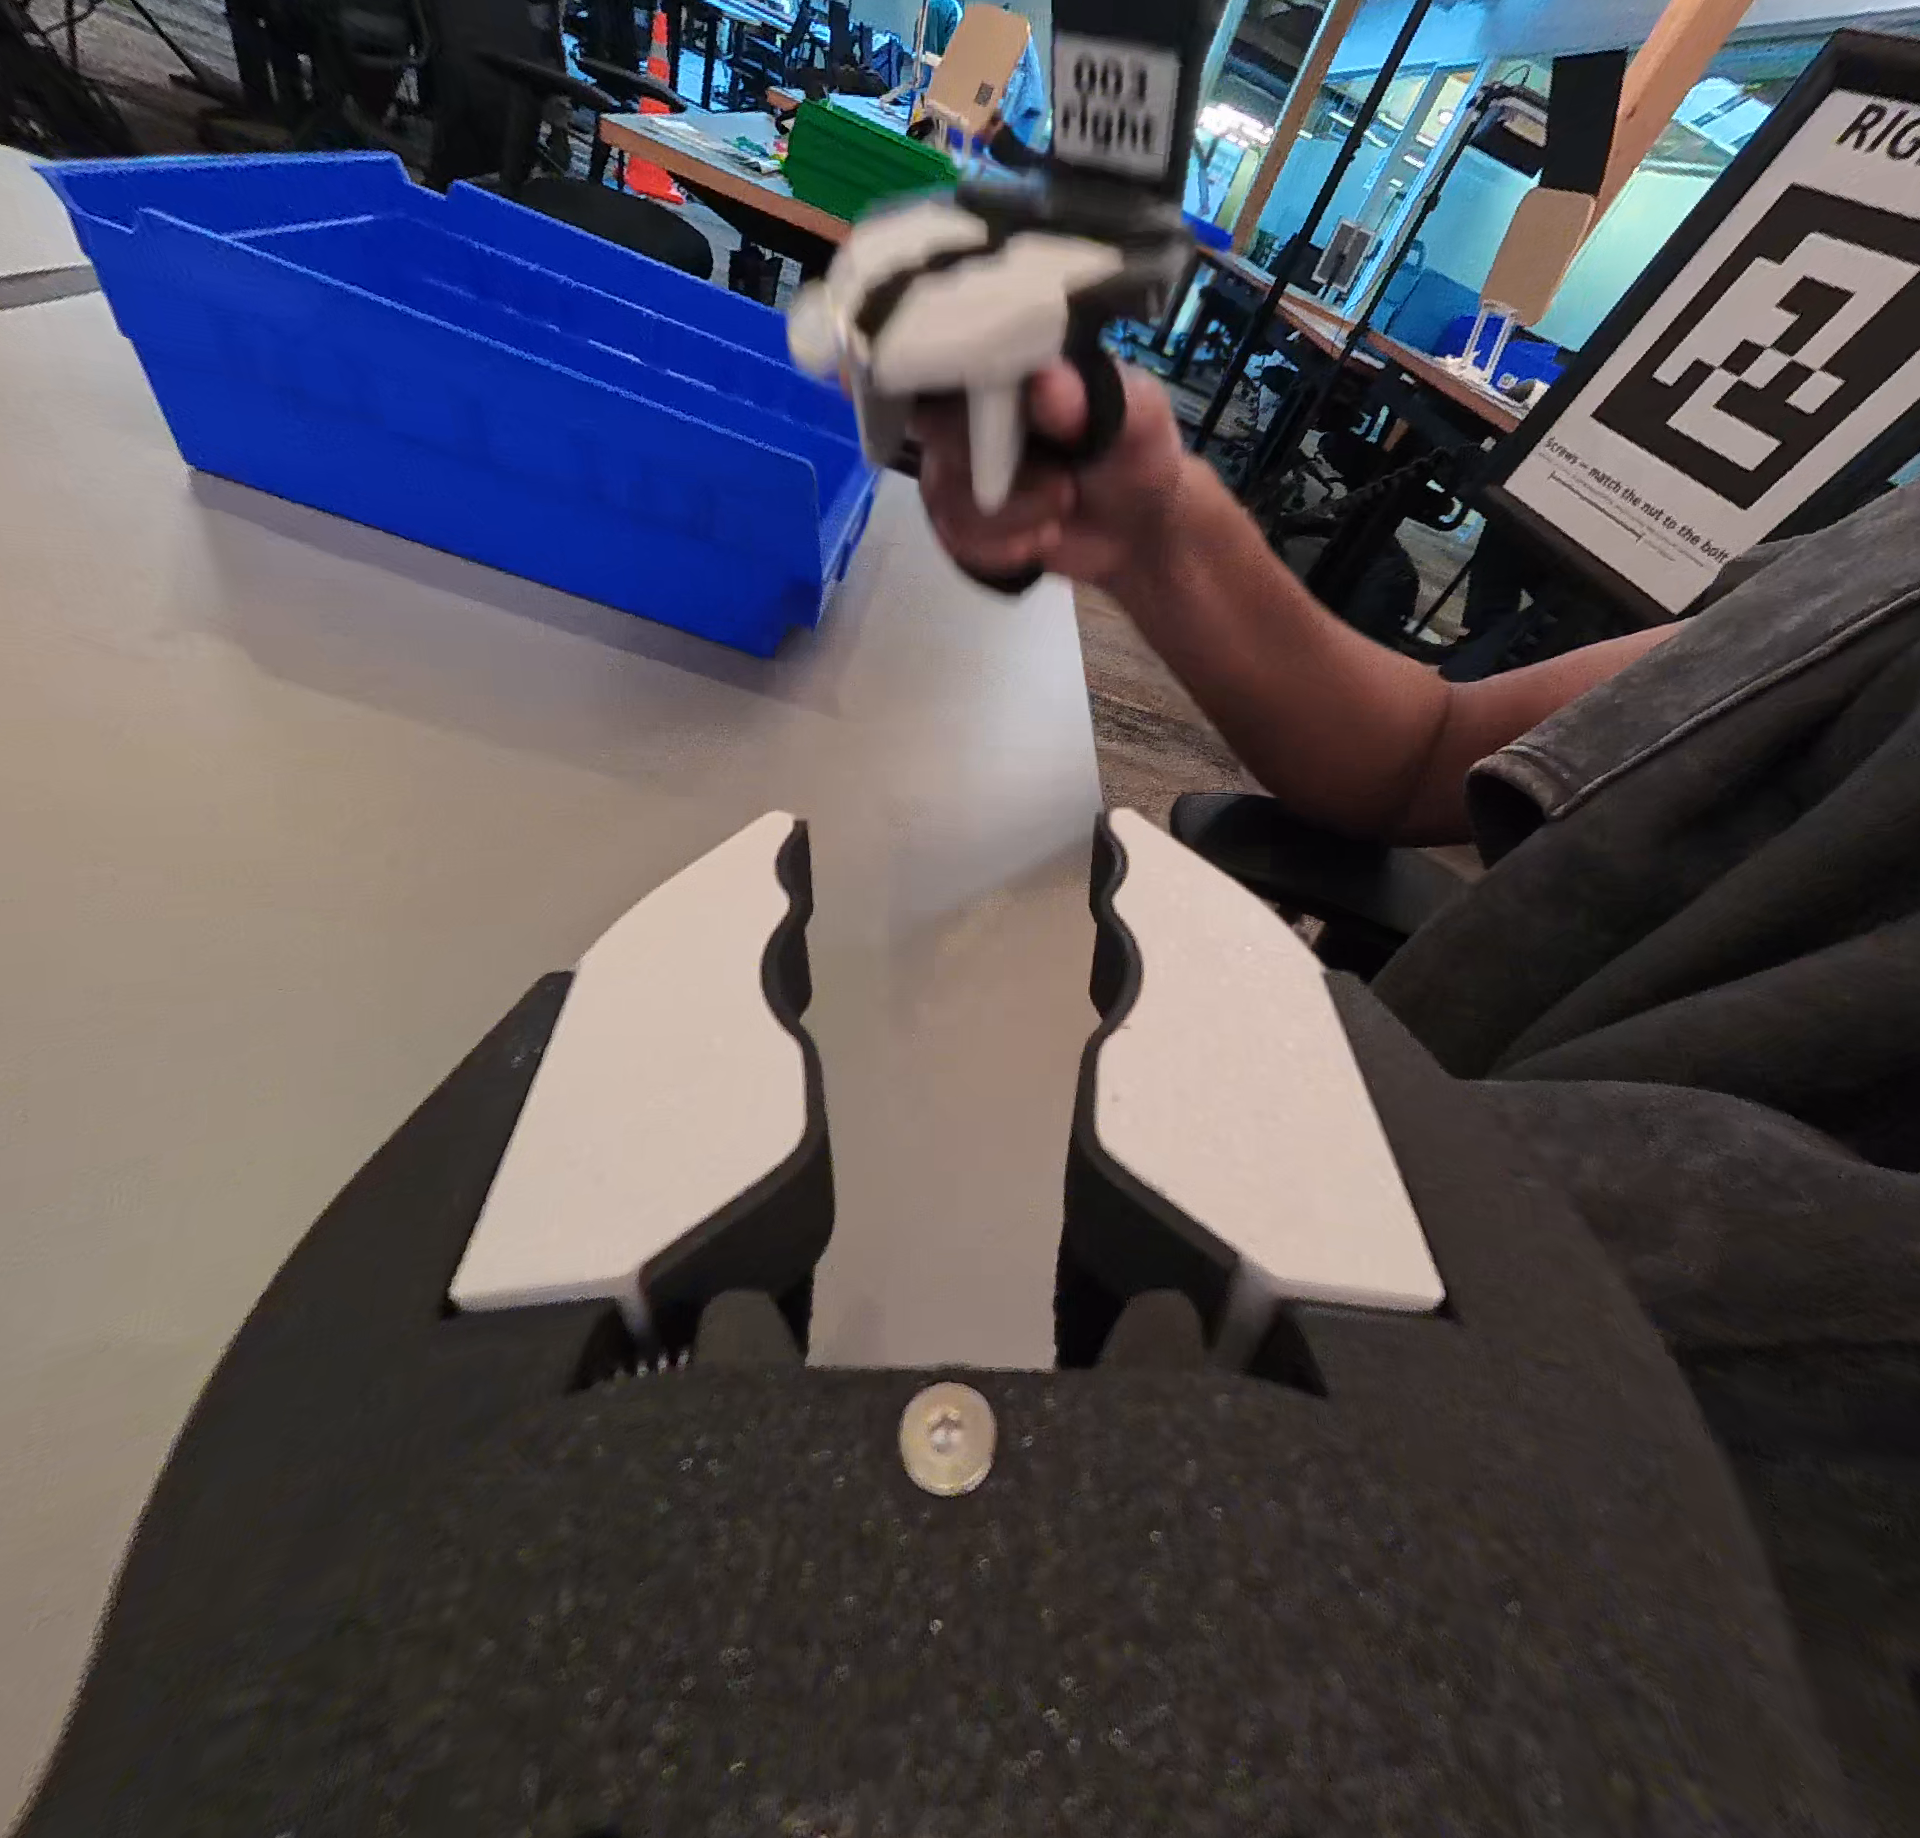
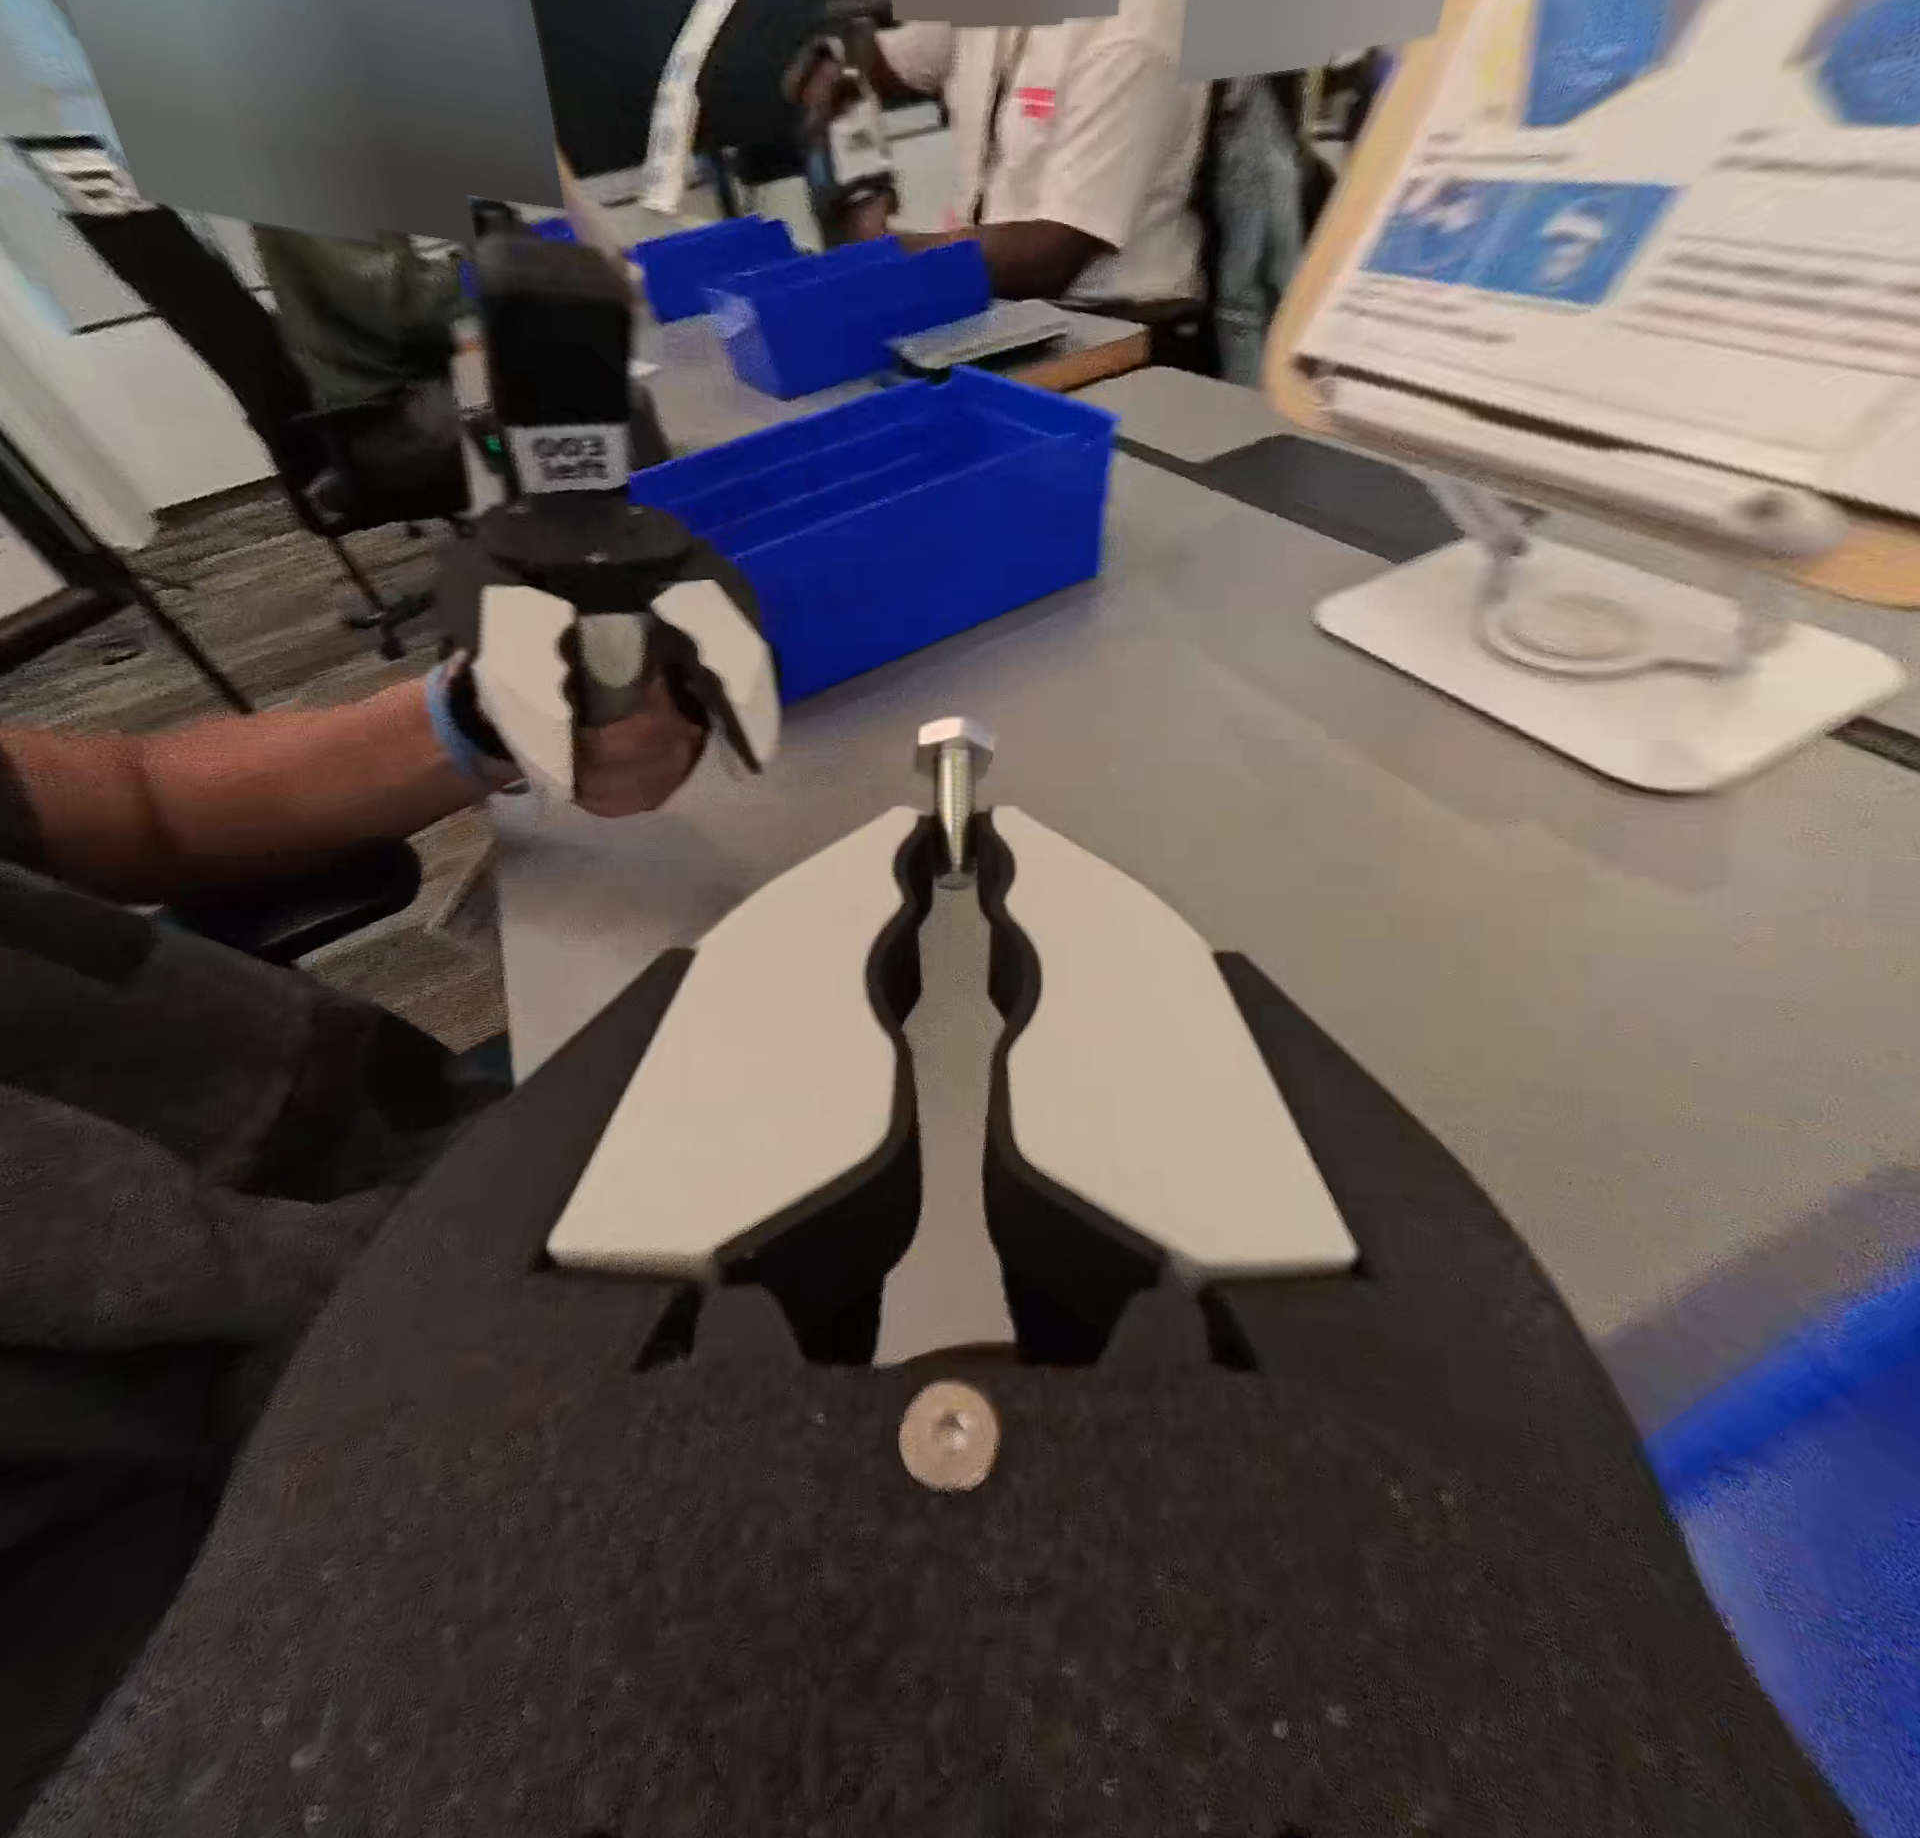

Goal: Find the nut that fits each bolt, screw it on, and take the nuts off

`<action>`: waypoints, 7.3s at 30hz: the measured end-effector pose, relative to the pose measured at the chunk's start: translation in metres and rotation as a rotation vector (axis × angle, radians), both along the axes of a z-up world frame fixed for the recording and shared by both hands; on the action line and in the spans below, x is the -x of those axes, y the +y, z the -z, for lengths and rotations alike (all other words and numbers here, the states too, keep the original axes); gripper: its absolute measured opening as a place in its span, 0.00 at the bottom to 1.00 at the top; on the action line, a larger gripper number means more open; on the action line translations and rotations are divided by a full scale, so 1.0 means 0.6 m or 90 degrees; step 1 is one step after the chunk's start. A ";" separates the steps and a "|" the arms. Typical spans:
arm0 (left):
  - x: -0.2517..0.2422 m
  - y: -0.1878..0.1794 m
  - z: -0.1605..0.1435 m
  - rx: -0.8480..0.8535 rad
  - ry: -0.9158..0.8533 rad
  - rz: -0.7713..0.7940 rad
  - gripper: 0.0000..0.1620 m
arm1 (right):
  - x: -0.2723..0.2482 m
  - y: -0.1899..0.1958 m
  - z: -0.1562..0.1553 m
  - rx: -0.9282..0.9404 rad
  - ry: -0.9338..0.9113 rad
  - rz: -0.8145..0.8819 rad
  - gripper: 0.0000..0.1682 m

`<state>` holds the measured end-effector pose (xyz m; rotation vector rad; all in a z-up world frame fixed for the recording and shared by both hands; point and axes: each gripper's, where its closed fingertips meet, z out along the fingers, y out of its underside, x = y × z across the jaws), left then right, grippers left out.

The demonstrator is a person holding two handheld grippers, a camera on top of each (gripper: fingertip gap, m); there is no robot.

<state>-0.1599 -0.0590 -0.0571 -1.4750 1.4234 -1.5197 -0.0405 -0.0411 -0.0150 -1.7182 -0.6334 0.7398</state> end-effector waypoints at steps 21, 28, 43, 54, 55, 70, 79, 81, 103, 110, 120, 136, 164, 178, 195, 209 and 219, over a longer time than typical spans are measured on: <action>-0.017 -0.025 0.038 -0.042 0.072 0.016 0.27 | -0.540 0.016 0.266 0.768 -0.814 0.222 0.05; -0.015 -0.026 0.041 -0.042 0.079 0.022 0.27 | -0.554 0.036 0.258 0.763 -0.842 0.236 0.11; -0.014 0.058 0.072 -0.039 0.141 -0.140 0.26 | 0.052 0.029 0.029 -0.075 0.089 0.042 0.14; -0.009 0.069 0.126 -0.004 0.233 -0.180 0.26 | 0.088 0.017 0.116 -0.032 0.096 0.097 0.16; -0.006 0.063 0.119 0.004 0.235 -0.168 0.26 | 0.086 0.017 0.117 -0.036 0.093 0.105 0.16; 0.401 0.286 0.089 0.046 0.625 -0.356 0.29 | 0.110 0.001 0.131 -0.021 0.069 0.055 0.13; 0.392 0.301 0.209 0.209 0.711 -0.360 0.28 | 0.130 -0.002 0.139 -0.002 0.058 0.024 0.12; 0.384 0.301 0.211 0.211 0.703 -0.354 0.21 | 0.132 -0.005 0.140 -0.006 0.049 0.022 0.12; 0.262 0.280 -0.077 -0.125 0.182 -0.310 0.10 | 0.149 0.033 0.070 0.039 0.111 -0.034 0.15; 0.068 0.215 -0.149 -0.087 -0.055 -0.346 0.10 | 0.156 0.099 0.023 -0.028 0.188 0.034 0.26; -0.052 0.153 -0.043 0.251 -0.001 -0.257 0.10 | 0.142 0.082 0.039 -0.381 -0.277 0.257 0.23; -0.071 0.129 0.015 0.452 0.019 -0.183 0.10 | 0.143 0.083 0.084 -0.465 -0.510 0.280 0.12; -0.052 0.022 -0.007 -0.004 -0.040 0.017 0.31 | 0.157 0.016 0.026 0.018 0.391 -0.209 0.11; -0.034 0.038 -0.040 -0.004 -0.095 -0.009 0.28 | 0.157 0.013 0.027 0.008 0.357 -0.205 0.11; -0.045 0.028 -0.018 -0.023 -0.078 -0.001 0.30 | 0.151 0.019 0.020 0.021 0.390 -0.194 0.11; -0.040 0.046 -0.013 -0.034 -0.047 -0.037 0.32 | 0.151 0.031 0.022 0.022 0.244 -0.117 0.11; -0.067 0.010 0.013 0.026 -0.032 0.020 0.38 | 0.185 0.025 0.023 0.063 0.275 -0.165 0.11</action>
